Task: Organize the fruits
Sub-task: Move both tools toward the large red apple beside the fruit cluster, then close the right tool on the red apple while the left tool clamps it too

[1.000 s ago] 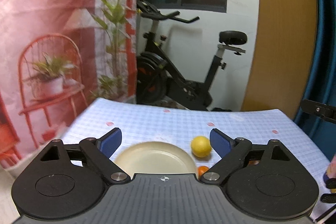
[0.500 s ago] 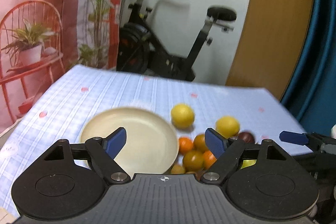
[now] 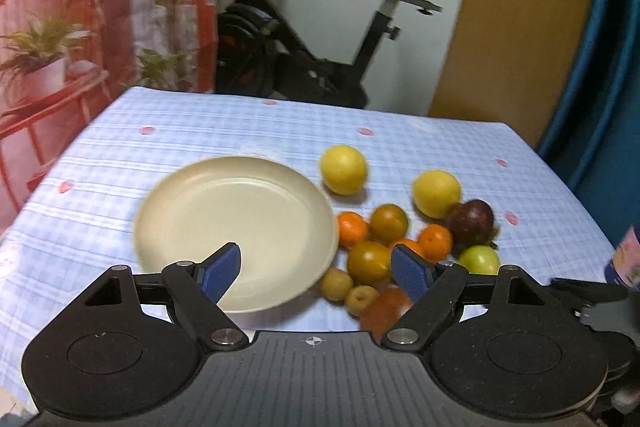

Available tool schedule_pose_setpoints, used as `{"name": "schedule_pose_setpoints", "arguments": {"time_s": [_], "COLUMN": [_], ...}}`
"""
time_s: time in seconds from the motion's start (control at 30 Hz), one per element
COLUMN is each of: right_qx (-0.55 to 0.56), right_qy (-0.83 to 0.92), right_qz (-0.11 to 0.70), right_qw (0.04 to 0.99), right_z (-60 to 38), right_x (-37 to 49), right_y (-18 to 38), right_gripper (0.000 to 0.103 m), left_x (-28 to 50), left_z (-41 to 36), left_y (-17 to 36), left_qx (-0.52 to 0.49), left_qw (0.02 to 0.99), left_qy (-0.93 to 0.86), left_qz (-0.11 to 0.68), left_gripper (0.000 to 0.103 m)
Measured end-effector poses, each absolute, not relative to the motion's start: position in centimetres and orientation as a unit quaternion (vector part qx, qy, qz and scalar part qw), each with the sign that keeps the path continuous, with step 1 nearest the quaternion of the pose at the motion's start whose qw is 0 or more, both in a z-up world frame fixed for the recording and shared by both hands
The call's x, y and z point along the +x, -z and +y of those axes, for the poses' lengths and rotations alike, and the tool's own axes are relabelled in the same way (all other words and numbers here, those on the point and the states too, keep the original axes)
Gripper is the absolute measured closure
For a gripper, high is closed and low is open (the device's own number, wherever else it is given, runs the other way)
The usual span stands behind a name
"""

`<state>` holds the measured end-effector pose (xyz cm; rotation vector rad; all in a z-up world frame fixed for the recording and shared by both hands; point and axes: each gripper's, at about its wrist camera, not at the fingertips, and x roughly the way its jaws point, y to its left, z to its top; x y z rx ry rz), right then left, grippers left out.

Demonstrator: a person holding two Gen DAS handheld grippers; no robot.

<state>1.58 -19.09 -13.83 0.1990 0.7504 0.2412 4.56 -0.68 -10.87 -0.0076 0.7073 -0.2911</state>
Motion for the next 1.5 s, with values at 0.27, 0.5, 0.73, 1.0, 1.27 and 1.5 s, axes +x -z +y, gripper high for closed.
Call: {"name": "schedule_pose_setpoints", "arguments": {"time_s": [0.27, 0.5, 0.73, 1.0, 1.27, 1.5], "right_qx": [0.11, 0.135, 0.134, 0.117, 0.078, 0.029], "right_qy": [-0.148, -0.181, -0.199, -0.21, -0.224, -0.237], "right_qz": [0.383, 0.402, 0.403, 0.379, 0.378, 0.353], "right_qw": [0.905, 0.887, 0.883, 0.894, 0.895, 0.905], "right_z": [-19.0, -18.6, -17.8, -17.1, -15.6, -14.3], "right_x": [1.9, 3.1, 3.7, 3.0, 2.8, 2.6], "right_y": [14.3, 15.7, 16.4, 15.4, 15.1, 15.6], "right_gripper": [0.024, 0.03, 0.037, 0.041, 0.042, 0.04], "left_x": [4.6, 5.5, 6.4, 5.8, 5.6, 5.6], "left_z": [-1.9, -4.0, -4.8, -1.7, -0.1, 0.9], "left_y": [11.7, 12.3, 14.2, 14.1, 14.5, 15.0], "left_qx": [0.026, 0.043, 0.023, -0.026, -0.052, -0.072], "left_qw": [0.922, 0.906, 0.881, 0.873, 0.863, 0.862], "left_qy": [0.165, 0.206, 0.224, 0.212, 0.214, 0.203], "left_qz": [0.349, 0.368, 0.416, 0.439, 0.456, 0.458], "left_gripper": [0.019, 0.02, 0.035, 0.035, 0.033, 0.031]}}
